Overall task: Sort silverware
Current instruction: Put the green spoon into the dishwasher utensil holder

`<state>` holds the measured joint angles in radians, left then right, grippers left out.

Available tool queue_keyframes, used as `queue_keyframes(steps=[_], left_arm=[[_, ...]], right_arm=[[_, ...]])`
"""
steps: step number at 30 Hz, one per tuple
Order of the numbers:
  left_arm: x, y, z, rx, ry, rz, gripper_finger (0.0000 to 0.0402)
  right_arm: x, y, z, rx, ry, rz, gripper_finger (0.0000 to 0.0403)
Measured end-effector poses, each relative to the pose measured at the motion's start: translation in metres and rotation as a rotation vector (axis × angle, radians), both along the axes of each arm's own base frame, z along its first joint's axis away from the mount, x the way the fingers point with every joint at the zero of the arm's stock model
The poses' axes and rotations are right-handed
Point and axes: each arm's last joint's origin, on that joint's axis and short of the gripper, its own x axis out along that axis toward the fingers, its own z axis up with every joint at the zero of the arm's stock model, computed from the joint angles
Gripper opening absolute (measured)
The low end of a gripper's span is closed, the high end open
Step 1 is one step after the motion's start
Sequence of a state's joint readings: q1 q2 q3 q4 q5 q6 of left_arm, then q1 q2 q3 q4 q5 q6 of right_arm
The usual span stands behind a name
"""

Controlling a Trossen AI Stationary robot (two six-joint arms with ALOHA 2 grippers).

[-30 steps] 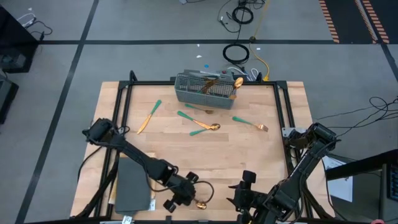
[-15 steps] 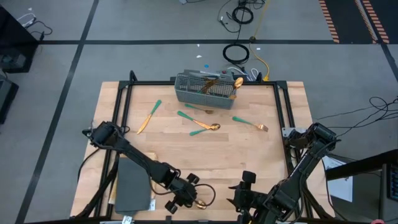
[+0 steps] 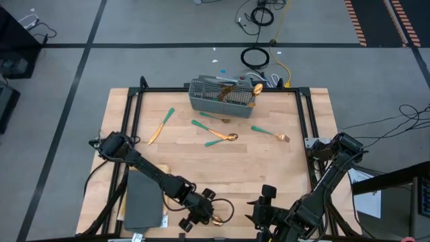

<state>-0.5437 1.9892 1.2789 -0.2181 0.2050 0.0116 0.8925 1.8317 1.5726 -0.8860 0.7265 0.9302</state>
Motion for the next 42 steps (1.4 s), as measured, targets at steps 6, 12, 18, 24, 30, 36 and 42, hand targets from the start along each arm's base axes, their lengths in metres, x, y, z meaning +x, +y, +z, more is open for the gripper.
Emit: queue_keyframes(steps=[6,12,18,24,30,36,42], left_arm=[[0.002,0.000,-0.009,0.006,0.016,0.006,0.0144],[0.008,0.004,-0.022,0.020,0.020,0.010,0.0144],[0.012,0.012,-0.023,0.030,0.018,0.026,0.0144],[0.015,0.012,-0.031,-0.004,0.042,0.014,0.0144],[0.019,0.012,-0.037,-0.028,0.039,0.022,0.0141],[0.022,0.015,-0.044,-0.022,0.050,0.031,0.0081],[0.022,0.016,-0.050,0.015,0.058,0.059,0.0012]], right_arm=[[-0.001,0.001,0.000,0.001,-0.001,0.002,0.0185],[-0.003,0.004,0.001,0.012,-0.009,0.012,0.0185],[-0.006,0.008,0.001,0.023,-0.018,0.024,0.0185],[-0.008,0.010,0.001,0.020,-0.021,0.030,0.0185],[-0.008,0.010,0.001,0.023,-0.023,0.030,0.0185],[-0.007,0.011,0.002,0.030,-0.029,0.030,0.0185],[-0.007,0.011,0.002,0.036,-0.032,0.028,0.0185]])
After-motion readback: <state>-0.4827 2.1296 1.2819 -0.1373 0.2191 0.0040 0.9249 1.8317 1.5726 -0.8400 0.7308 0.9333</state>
